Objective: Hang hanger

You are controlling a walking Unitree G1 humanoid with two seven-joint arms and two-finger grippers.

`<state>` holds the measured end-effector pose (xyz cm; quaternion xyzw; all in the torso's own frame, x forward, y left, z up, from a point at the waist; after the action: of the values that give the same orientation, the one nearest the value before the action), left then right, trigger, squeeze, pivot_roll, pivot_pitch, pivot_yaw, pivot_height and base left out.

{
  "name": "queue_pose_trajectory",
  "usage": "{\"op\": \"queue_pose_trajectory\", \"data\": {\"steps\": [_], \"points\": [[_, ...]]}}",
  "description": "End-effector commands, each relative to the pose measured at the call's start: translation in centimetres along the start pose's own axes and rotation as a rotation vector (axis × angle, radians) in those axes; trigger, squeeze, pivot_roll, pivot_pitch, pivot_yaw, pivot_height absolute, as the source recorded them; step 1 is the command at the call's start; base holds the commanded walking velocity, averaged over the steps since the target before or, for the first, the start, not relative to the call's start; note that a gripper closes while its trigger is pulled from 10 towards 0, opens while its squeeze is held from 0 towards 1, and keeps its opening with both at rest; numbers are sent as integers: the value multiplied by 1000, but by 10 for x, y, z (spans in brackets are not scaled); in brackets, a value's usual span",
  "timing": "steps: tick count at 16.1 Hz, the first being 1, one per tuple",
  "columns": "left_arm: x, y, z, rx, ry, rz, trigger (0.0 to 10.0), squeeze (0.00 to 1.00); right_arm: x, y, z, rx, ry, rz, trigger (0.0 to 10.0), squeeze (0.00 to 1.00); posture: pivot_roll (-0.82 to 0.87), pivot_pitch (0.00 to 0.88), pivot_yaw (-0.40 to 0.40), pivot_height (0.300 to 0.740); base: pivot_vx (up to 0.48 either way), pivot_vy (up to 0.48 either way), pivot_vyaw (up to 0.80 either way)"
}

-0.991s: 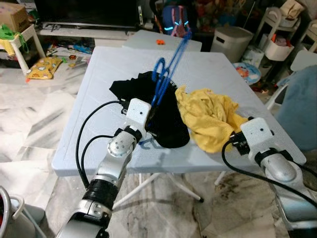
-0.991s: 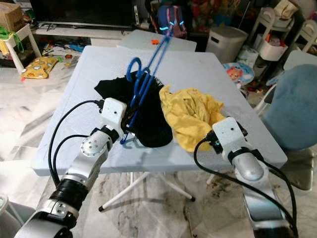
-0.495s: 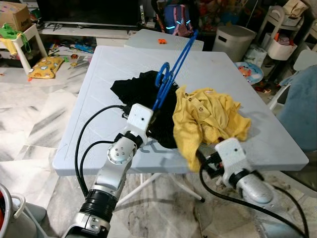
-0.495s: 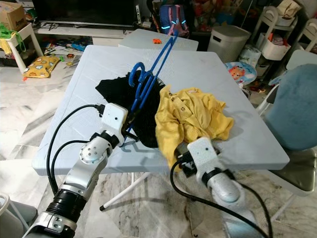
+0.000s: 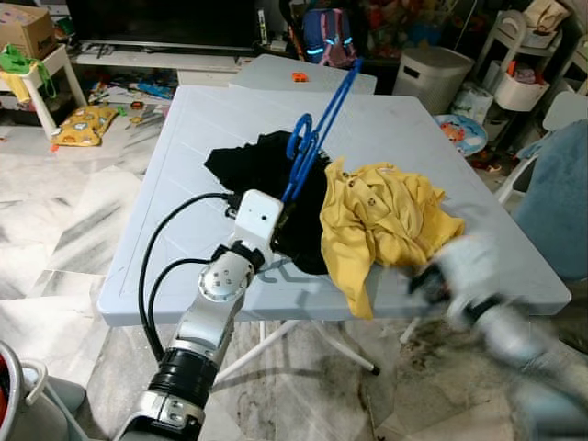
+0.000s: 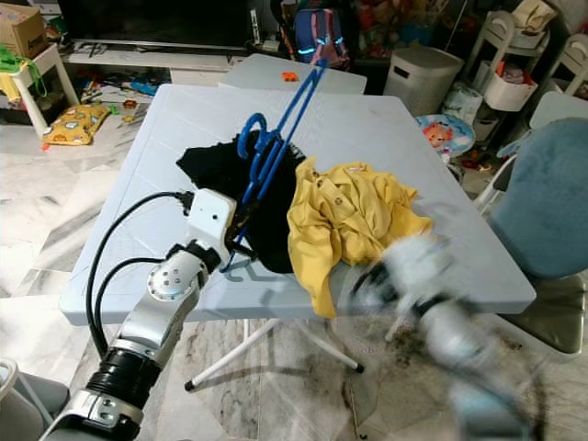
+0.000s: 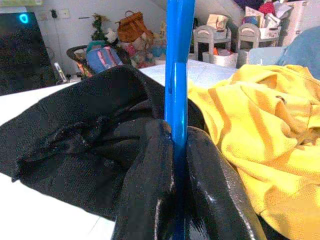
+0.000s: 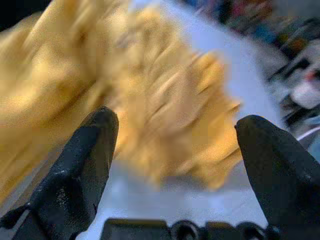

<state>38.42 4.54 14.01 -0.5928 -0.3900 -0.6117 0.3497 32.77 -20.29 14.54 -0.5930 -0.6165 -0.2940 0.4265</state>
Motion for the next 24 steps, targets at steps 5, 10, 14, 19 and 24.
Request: {"op": "queue_pose_trajectory", "data": {"steps": [5, 10, 14, 19, 24], "points": [[-11, -1, -8, -39, -30, 56, 10000, 0, 14, -29, 41, 379, 189, -74, 10000, 0, 29, 0, -98, 740, 0, 0, 0], [-10, -2, -9, -52, -35, 57, 10000, 0, -15, -58, 81, 638, 297, 21, 10000, 0, 33, 0, -97, 740, 0, 0, 0], [-10, -1, -12, -67, -33, 59, 10000, 0, -24, -43, 104, 699, 312, 55, 10000, 0, 43, 0, -94, 740, 0, 0, 0], [-8, -1, -12, -65, -32, 56, 10000, 0, -20, -15, 112, 704, 308, 36, 10000, 0, 61, 0, -105, 740, 0, 0, 0], [-9, -3, -13, -54, -37, 54, 10000, 0, -32, 23, 113, 659, 236, 117, 10000, 0, 66, 0, -120, 740, 0, 0, 0]]}}
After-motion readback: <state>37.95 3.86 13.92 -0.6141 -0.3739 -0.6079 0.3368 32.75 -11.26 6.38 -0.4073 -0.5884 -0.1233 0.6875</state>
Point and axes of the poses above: a point about 5 cm out from each wrist's last joint towards the gripper, its own y axis pointing out of the wrist towards the gripper, its own x axis along the axis of the wrist's last joint, z = x × y, the point moved 6 cm from there along y, pointing out of the wrist towards the gripper, and after that the axes turned 10 degrees about -y, right-handed, at the moved point
